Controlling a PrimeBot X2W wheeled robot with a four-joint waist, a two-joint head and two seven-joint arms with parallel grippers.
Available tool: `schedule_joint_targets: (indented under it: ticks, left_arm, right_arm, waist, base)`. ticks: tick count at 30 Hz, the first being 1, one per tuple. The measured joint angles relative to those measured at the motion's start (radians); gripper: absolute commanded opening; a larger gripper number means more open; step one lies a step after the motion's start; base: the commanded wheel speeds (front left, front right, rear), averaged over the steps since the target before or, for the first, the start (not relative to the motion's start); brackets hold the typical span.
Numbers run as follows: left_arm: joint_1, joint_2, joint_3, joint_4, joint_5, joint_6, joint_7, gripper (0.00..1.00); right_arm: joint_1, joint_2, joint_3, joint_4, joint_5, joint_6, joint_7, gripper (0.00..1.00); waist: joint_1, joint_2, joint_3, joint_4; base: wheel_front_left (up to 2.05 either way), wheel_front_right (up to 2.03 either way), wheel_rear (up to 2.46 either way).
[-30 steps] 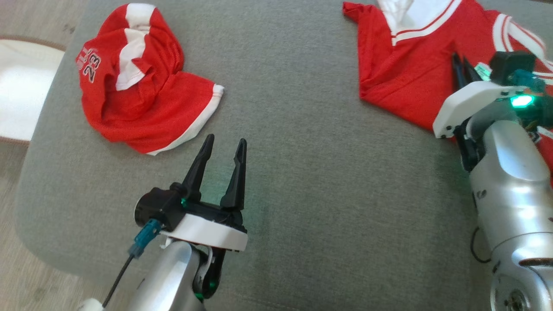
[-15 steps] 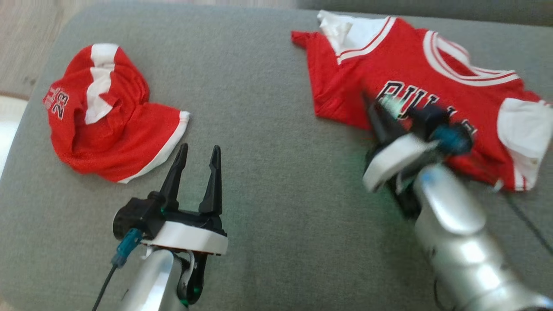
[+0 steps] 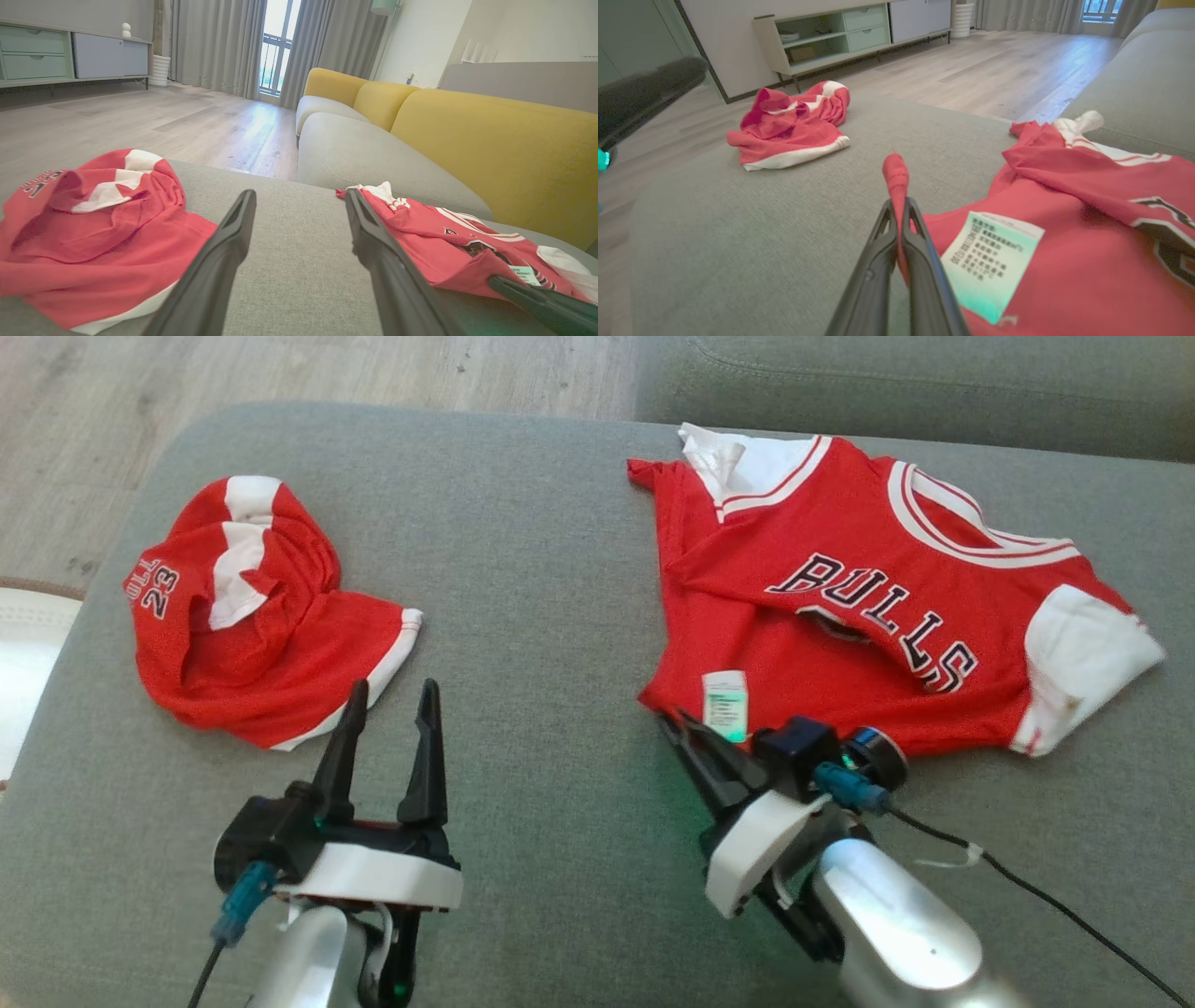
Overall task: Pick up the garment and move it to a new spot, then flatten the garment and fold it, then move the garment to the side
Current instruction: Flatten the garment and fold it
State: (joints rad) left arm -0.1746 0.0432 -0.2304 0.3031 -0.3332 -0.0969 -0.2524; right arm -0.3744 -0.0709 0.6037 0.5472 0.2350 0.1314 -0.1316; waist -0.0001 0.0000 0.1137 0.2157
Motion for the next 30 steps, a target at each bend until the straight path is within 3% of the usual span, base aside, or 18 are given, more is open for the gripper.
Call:
schedule_joint_targets:
  ticks: [7, 8, 9, 10, 17, 21, 30]
  left_arm:
    - [0.008, 0.000, 0.008, -0.003, 0.000, 0.000, 0.000, 1.00]
    - [0.013, 0.000, 0.009, -0.003, 0.000, 0.000, 0.000, 1.00]
    - [0.018, 0.000, 0.010, -0.003, 0.000, 0.000, 0.000, 1.00]
    - [0.023, 0.000, 0.011, -0.003, 0.000, 0.000, 0.000, 1.00]
    - [0.032, 0.000, 0.027, -0.013, 0.000, 0.001, 0.000, 1.00]
    - [0.035, 0.000, 0.032, -0.017, 0.002, 0.001, 0.000, 1.00]
    - [0.039, 0.000, 0.031, -0.027, 0.016, 0.000, 0.000, 1.00]
  right_arm:
    - [0.000, 0.000, 0.100, -0.039, 0.049, 0.000, 0.018, 0.00]
    - [0.001, 0.000, 0.109, -0.040, 0.054, 0.000, 0.018, 0.07]
    - [0.001, 0.000, 0.117, -0.041, 0.058, 0.000, 0.018, 0.79]
    - [0.002, 0.000, 0.123, -0.044, 0.071, 0.000, 0.019, 1.00]
    - [0.008, 0.002, 0.098, -0.056, 0.092, 0.000, 0.013, 1.00]
    - [0.008, 0.001, -0.006, -0.071, 0.075, 0.000, -0.016, 1.00]
    - [0.024, -0.004, -0.311, -0.185, -0.092, 0.000, -0.065, 1.00]
  waist:
    - [0.0001, 0.0000, -0.016, 0.009]
    - [0.0001, 0.0000, -0.017, 0.008]
    - [0.0001, 0.0000, -0.019, 0.007]
    - [0.0001, 0.0000, -0.021, 0.005]
    - [0.0001, 0.0000, -0.025, -0.025]
    - [0.0001, 0.0000, -0.028, -0.057]
    - [0.0002, 0.0000, -0.037, -0.143]
  base:
    - [0.00, 0.00, 0.00]
    - [0.00, 0.00, 0.00]
    - [0.00, 0.00, 0.00]
    - [0.00, 0.00, 0.00]
    - [0.00, 0.00, 0.00]
    - [0.00, 0.00, 0.00]
    - [0.00, 0.00, 0.00]
